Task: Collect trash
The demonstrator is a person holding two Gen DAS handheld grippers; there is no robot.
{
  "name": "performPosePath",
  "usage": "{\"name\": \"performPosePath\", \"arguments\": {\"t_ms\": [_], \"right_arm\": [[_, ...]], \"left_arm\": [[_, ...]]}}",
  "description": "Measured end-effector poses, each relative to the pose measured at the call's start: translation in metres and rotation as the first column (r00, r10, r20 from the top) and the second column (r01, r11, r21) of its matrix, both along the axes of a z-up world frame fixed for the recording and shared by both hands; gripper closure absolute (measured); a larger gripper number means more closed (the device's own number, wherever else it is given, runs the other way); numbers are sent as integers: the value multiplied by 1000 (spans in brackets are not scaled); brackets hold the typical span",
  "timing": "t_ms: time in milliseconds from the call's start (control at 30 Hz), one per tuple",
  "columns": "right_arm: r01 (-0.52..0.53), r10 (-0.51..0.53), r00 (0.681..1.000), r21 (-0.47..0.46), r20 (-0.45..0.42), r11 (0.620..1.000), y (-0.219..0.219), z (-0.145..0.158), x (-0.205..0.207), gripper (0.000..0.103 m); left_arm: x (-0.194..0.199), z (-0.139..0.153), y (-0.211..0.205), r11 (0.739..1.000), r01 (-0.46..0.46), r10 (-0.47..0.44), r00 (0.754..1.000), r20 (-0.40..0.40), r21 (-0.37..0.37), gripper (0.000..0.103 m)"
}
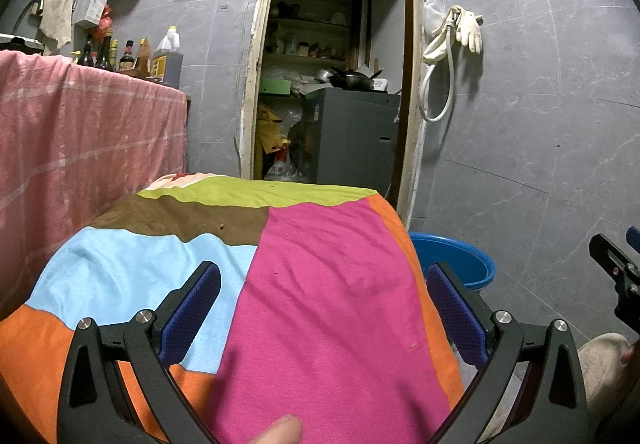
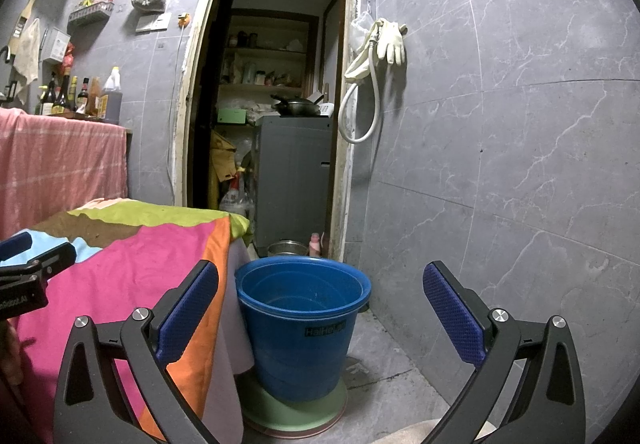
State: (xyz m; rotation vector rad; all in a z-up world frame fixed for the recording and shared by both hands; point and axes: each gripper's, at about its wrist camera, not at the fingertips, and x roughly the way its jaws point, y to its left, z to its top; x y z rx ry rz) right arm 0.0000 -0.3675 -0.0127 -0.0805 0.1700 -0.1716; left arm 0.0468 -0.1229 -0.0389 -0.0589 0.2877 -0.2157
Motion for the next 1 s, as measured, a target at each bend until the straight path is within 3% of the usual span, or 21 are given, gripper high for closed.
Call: {"name": "performPosePath", "arguments": {"t_ms": [1000], "right_arm": [[-1, 1, 1000, -1, 0, 1000, -1, 1, 0, 0]], "left_arm": [[-3, -5, -1, 1000, -1, 1, 1000, 5, 8, 2]]}}
